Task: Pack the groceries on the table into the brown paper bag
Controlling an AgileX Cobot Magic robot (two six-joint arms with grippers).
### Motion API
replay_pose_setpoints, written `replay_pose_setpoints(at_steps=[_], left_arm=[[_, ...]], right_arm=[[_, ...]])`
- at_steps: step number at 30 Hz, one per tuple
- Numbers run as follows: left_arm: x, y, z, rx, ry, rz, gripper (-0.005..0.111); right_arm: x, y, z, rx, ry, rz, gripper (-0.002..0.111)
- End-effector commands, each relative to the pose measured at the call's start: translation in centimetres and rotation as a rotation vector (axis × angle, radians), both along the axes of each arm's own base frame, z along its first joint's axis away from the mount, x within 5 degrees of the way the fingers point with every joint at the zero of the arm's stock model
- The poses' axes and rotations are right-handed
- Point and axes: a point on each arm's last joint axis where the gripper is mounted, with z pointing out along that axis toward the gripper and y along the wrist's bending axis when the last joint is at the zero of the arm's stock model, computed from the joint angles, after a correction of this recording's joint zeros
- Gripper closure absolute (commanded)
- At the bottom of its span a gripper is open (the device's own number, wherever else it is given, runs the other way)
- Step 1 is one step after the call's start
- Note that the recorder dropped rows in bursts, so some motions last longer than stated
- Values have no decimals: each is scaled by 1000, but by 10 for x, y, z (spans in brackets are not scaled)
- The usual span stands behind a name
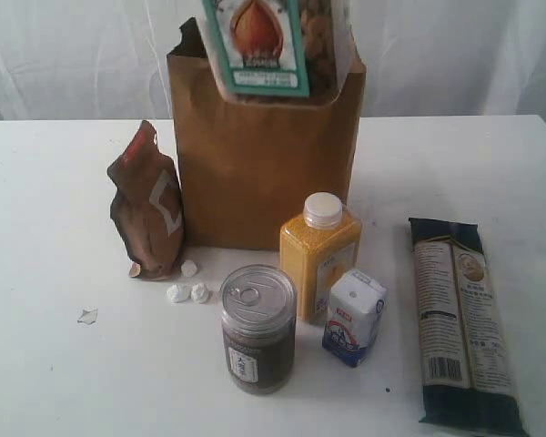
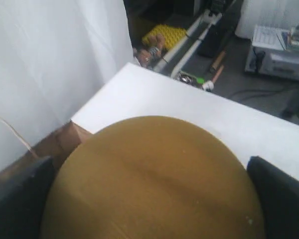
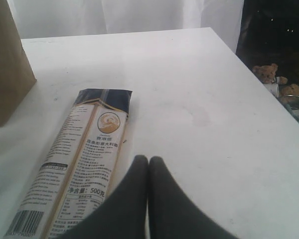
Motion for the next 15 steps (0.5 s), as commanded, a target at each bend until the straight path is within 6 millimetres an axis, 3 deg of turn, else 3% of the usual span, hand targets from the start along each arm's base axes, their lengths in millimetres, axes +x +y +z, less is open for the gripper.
replay_pose_setpoints(at_steps=[1,7,15], left_arm=[[2,1,23,-130,-196,24,107],[8,2,34,-212,-299,75,107],[3,-2,41,-358,-225,31,107]], right_arm=[[0,0,-1,3,-4,-2,108],[0,0,-1,3,-4,-2,108],[0,0,-1,3,-4,-2,108]])
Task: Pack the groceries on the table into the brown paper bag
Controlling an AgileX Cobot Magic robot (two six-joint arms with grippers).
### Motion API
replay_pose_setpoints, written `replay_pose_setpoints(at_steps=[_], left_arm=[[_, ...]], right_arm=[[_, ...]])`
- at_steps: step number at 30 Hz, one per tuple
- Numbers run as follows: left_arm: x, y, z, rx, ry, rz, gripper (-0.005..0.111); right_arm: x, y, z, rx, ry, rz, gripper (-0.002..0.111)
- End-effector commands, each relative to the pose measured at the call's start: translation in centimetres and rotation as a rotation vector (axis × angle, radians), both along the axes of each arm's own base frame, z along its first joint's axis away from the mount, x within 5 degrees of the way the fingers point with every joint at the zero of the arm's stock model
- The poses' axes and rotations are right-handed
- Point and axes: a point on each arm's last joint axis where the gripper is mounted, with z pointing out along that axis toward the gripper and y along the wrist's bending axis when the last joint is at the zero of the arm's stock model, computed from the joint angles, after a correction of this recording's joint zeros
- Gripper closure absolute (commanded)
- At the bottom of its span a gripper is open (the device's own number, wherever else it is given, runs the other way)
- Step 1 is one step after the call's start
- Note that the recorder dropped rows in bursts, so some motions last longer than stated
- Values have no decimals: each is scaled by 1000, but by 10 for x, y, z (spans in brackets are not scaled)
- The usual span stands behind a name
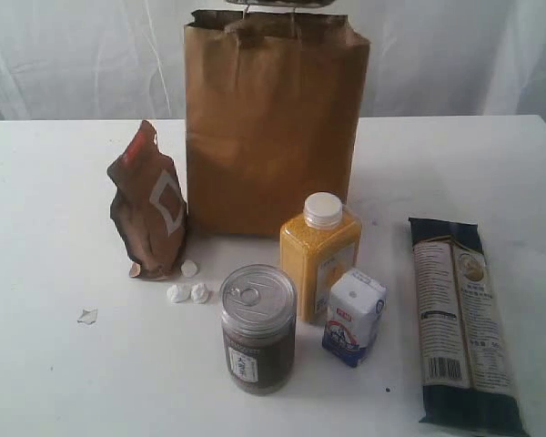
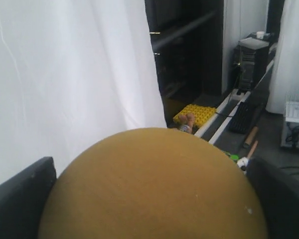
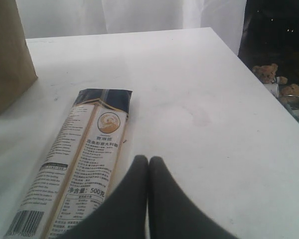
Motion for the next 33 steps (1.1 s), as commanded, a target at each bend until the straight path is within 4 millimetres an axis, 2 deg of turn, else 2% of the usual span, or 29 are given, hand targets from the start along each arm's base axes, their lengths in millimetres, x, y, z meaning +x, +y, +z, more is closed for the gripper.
replay_pose_setpoints(at_steps=[1,7,11,17,22,33], left_arm=[[-11,2,17,-154,15,-50,107],[-16,5,22,-164,-25,-59,107],[-10,0,15,-48,-130,-64,107],[36,-22,-17,120,-273,41,107],[60,-37,-40,245,-385,61,107],[64,-42,-52,225,-245,31,107]], right_arm=[[0,0,-1,3,-4,-2,108],[0,0,-1,3,-4,-2,108],[0,0,-1,3,-4,-2,108],[0,0,-1,3,-4,-2,108],[0,0,-1,3,-4,-2,108],[0,0,-1,3,-4,-2,108]])
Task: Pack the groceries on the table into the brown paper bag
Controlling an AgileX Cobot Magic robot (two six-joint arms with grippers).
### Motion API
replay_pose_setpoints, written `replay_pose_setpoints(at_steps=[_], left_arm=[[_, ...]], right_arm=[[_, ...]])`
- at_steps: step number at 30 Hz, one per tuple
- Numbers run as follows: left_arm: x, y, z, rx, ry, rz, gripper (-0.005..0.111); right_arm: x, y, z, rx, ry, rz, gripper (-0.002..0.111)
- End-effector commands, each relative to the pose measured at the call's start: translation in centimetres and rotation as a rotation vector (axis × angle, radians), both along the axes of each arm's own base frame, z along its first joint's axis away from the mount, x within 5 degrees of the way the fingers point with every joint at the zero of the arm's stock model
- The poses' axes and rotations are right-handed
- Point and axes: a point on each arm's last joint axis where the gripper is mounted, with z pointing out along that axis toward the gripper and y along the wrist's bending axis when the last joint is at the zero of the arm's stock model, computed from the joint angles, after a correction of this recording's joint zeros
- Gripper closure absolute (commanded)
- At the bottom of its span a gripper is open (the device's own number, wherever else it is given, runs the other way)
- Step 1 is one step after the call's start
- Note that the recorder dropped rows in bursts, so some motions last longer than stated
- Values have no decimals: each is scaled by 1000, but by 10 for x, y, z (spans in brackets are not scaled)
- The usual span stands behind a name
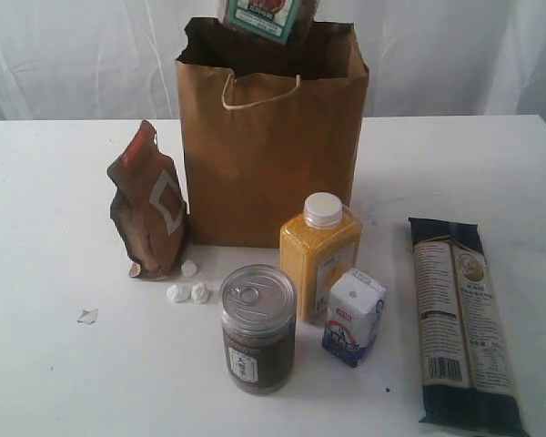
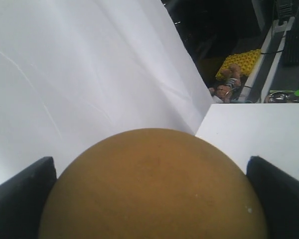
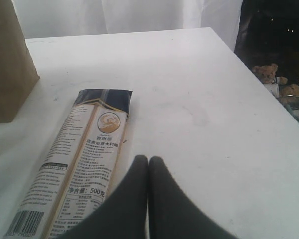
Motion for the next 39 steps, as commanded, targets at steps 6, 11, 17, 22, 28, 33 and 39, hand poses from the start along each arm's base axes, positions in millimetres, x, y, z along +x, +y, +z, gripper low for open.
replay_pose_setpoints(at_steps=[6,11,17,22,28,33,39], left_arm=[[-5,4,9,-76,47,9,107],[-1,1,-2,-92,98,26,107],[3,1,-4,-179,136,62,107],[3,2,-1,-214,139,72,107],[1,1,-6,-171,178,54,107],[3,2,-7,-125,136,75,107],[4,5,-11,-52,107,96,107]], right_arm=[[0,0,-1,3,-4,-2,108],[0,0,-1,3,-4,-2,108],[0,0,-1,3,-4,-2,108],[0,0,-1,3,-4,-2,108],[0,0,-1,3,-4,-2,108],[0,0,-1,3,-4,-2,108],[0,0,-1,3,-4,-2,108]])
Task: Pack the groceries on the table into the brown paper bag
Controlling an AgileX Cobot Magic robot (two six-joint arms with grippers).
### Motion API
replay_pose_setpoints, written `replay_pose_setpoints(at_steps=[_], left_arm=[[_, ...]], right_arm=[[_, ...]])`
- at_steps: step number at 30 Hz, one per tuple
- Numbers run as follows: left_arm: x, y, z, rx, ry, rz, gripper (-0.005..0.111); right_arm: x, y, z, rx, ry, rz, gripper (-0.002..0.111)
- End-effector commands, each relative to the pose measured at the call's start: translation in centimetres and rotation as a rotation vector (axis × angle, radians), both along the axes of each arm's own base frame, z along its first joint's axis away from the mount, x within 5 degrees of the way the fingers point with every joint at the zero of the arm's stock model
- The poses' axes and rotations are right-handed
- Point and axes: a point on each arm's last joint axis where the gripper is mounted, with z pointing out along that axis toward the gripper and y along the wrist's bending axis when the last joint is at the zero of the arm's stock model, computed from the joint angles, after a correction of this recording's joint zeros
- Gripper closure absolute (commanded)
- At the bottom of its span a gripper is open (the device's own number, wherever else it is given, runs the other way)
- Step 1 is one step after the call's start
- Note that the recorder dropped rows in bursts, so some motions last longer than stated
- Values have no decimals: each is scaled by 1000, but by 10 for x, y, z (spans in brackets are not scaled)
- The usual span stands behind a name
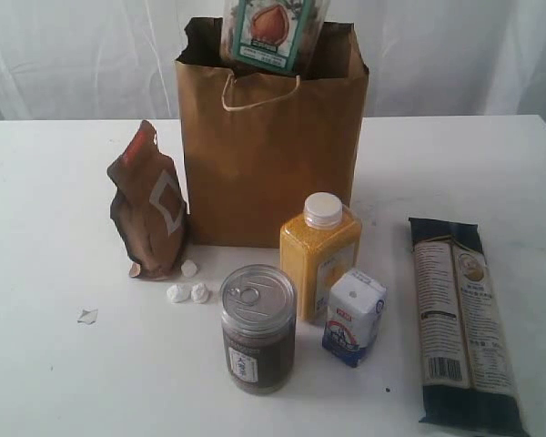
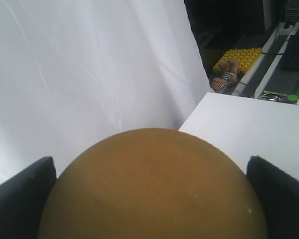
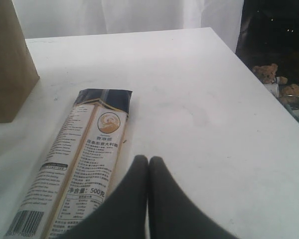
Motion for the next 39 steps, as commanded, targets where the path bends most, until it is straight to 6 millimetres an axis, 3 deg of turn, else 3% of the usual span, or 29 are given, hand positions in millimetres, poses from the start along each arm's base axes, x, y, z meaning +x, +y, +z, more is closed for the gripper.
replay_pose_setpoints(at_steps=[1,4,12,18,25,39], left_arm=[[-5,5,7,22,-32,10,107],[-6,5,3,55,-4,-2,101],[-7,5,2,71,7,-6,63],[-6,6,1,73,12,-5,54],[-6,6,1,70,15,-4,29],[-7,6,1,61,33,-1,27]], right_arm=[[0,0,-1,3,-4,-2,108],[0,0,-1,3,-4,-2,108],[0,0,-1,3,-4,-2,108],[0,0,-1,3,-4,-2,108],[0,0,-1,3,-4,-2,108],[0,0,-1,3,-4,-2,108]])
